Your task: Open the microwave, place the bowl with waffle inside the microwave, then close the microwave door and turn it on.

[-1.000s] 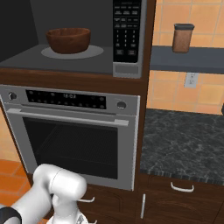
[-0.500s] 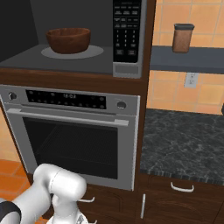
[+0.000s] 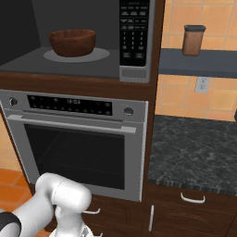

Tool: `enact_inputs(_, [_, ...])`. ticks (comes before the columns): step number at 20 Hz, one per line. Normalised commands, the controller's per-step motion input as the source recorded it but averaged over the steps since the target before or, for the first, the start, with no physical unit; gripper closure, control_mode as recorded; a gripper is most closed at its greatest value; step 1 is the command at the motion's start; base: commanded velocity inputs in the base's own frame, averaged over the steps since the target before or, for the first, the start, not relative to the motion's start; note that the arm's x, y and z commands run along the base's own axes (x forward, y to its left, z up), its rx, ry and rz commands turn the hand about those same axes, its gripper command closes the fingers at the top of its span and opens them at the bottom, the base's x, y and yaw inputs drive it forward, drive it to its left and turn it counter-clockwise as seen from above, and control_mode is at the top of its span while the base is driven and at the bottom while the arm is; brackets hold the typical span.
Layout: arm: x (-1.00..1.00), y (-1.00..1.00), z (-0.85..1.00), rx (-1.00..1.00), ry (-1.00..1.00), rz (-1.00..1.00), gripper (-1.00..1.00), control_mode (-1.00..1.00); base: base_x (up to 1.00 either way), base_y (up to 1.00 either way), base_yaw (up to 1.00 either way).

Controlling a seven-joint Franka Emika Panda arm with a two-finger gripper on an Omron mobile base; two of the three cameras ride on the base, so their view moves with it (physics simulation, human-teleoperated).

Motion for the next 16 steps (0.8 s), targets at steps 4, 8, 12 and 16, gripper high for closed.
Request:
enact_inputs(4, [-0.81,0.71,0.22,-0.05,0.13,0.03,-1.0,-1.0,0.0,0.0,0.0])
enact_inputs(8, [-0.3,0.98,0.13,-0.16,0.25,0.0,-1.0,-1.0,0.0,0.0,0.0])
enact_inputs(12, [0.0,0.89,0.21,-0.16,0.39,-0.24,-1.0,-1.0,0.0,0.0,0.0])
enact_inputs(16, [0.0,0.54,0.28,-0.18,0.43,-0.26,-1.0,-1.0,0.0,0.0,0.0])
